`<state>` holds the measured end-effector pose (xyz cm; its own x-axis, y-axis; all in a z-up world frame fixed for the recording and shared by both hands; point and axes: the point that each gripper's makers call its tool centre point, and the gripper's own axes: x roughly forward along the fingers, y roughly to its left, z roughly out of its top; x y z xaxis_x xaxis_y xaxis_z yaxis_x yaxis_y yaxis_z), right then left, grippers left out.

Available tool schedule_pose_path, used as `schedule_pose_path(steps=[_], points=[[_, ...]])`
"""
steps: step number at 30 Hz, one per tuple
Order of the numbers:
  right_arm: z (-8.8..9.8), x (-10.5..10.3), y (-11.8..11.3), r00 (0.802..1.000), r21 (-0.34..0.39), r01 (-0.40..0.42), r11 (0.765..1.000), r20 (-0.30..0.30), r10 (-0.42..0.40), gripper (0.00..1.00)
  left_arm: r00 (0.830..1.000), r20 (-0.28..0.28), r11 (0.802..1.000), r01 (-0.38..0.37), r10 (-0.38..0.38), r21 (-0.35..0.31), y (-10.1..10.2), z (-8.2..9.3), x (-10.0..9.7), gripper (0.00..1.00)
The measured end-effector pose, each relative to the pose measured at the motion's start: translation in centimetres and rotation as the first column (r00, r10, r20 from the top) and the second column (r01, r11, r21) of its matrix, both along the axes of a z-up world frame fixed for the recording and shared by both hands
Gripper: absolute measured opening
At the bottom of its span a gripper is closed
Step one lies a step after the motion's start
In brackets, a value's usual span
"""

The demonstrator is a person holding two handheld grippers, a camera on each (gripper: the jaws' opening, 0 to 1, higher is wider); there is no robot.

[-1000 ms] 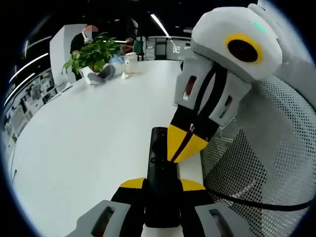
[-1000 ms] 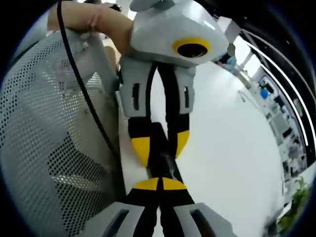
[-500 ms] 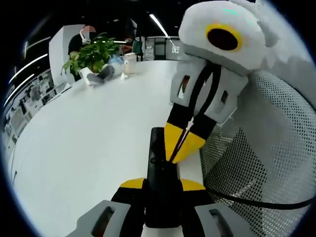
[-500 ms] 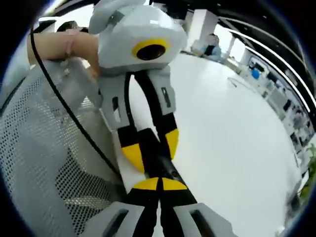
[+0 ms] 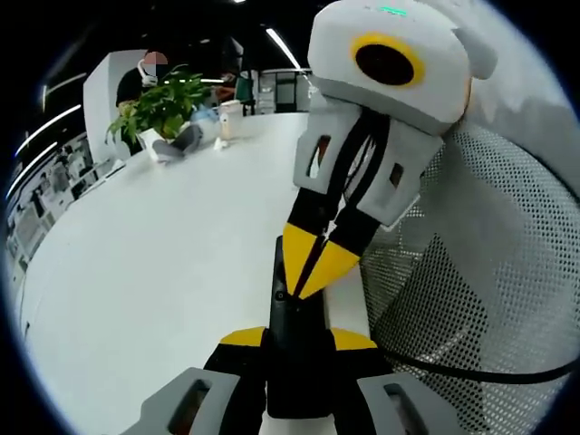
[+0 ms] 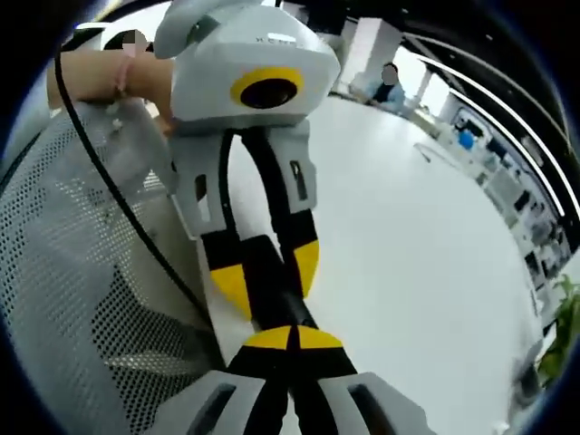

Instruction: Press the specified remote control buttons in sequence, fully releasing each button before pressing the next.

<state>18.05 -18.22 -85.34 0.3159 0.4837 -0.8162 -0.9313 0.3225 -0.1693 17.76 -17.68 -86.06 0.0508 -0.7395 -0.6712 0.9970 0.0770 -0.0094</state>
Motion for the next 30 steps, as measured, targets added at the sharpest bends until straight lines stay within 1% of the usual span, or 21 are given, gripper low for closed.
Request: schedule_pose_path(steps=[4, 5, 6, 8, 9, 10, 11, 12, 13, 14, 15, 17, 18, 19, 20, 22, 24, 26, 30], points=[[0.0, 0.3, -0.1, 0.999, 0.001, 0.028, 1.0, -0.034, -0.028, 0.0, 1.0, 0.0, 1.0, -0.005, 0.005, 0.0, 0.0, 0.0, 0.0, 0.24], [0.0, 0.2, -0.1, 0.997, 0.017, 0.05, 0.999, -0.055, -0.049, 0.0, 1.0, -0.001, 1.0, -0.006, 0.006, 0.0, 0.0, 0.0, 0.0, 0.24], [0.0, 0.1, -0.1, 0.994, 0.046, 0.072, 0.996, -0.091, -0.068, 0.0, 1.0, -0.001, 1.0, -0.006, 0.006, 0.0, 0.0, 0.0, 0.1, 0.24], [0.2, 0.2, -0.1, 0.985, 0.083, 0.109, 0.991, -0.141, -0.096, 0.0, 1.0, -0.001, 1.0, -0.007, 0.007, 0.0, 0.0, 0.0, 0.1, 0.24], [0.2, 0.5, -0.3, 0.983, 0.086, 0.121, 0.989, -0.147, -0.107, 0.0, 1.0, -0.001, 1.0, -0.007, 0.007, 0.0, 0.0, 0.0, 0.1, 0.24], [0.3, 1.4, -1.2, 0.99, 0.035, 0.119, 0.992, -0.081, -0.116, 0.0, 1.0, -0.001, 1.0, -0.007, 0.007, 0.0, 0.0, 0.0, 0.1, 0.24], [0.4, 1.8, -1.4, 0.994, 0.015, 0.1, 0.995, -0.052, -0.099, 0.0, 1.0, -0.001, 1.0, -0.008, 0.008, 0.0, 0.0, 0.0, 0.1, 0.24], [0.5, 1.7, -1.1, 0.993, 0.039, 0.099, 0.994, -0.072, -0.096, 0.0, 1.0, -0.002, 1.0, -0.008, 0.008, 0.0, 0.0, 0.0, 0.1, 0.24], [0.7, 1.7, -0.7, 0.988, 0.073, 0.114, 0.991, -0.117, -0.105, 0.0, 1.0, -0.002, 1.0, -0.009, 0.009, 0.0, 0.0, 0.0, 0.1, 0.24], [0.8, 1.6, -0.4, 0.984, 0.092, 0.121, 0.988, -0.145, -0.107, 0.0, 1.0, -0.002, 1.0, -0.009, 0.009, 0.0, 0.0, 0.0, 0.1, 0.24], [0.8, 1.7, -0.2, 0.982, 0.096, 0.105, 0.99, -0.165, -0.088, 0.0, 1.0, -0.002, 1.0, -0.008, 0.008, 0.0, 0.0, 0.0, 0.1, 0.24], [0.7, 1.7, 0.0, 0.98, 0.085, 0.085, 0.993, -0.186, -0.068, 0.0, 1.0, -0.002, 1.0, -0.008, 0.008, 0.001, 0.0, 0.0, 0.1, 0.24], [0.7, 1.9, 0.0, 0.983, 0.078, 0.082, 0.994, -0.173, -0.067, 0.0, 1.0, -0.002, 1.0, -0.008, 0.008, 0.001, 0.0, 0.0, 0.1, 0.24], [0.4, 1.9, -0.3, 0.986, 0.042, 0.052, 0.998, -0.159, -0.045, 0.0, 1.0, -0.002, 1.0, -0.008, 0.008, 0.001, 0.0, 0.0, 0.1, 0.24], [0.2, 1.8, -0.4, 0.986, 0.028, 0.04, 0.999, -0.163, -0.035, 0.0, 1.0, -0.002, 1.0, -0.009, 0.009, 0.001, 0.0, 0.0, 0.1, 0.24], [0.2, 1.4, -0.1, 0.982, 0.043, 0.04, 0.998, -0.185, -0.031, 0.0, 1.0, -0.002, 1.0, -0.01, 0.01, 0.002, 0.0, 0.0, 0.1, 0.24], [0.0, 1.1, -0.1, 0.98, 0.035, 0.03, 0.999, -0.197, -0.023, 0.0, 1.0, -0.002, 1.0, -0.01, 0.01, 0.003, 0.0, 0.0, 0.1, 0.24], [0.0, 1.2, -0.2, 0.98, 0.032, 0.026, 0.999, -0.196, -0.019, 0.0, 1.0, -0.001, 1.0, -0.008, 0.008, 0.003, 0.0, 0.0, 0.1, 0.24], [-0.1, 1.5, -0.1, 0.972, 0.028, 0.039, 0.999, -0.235, -0.031, 0.0, 1.0, -0.001, 1.0, -0.007, 0.007, 0.004, 0.0, 0.0, 0.1, 0.24]])
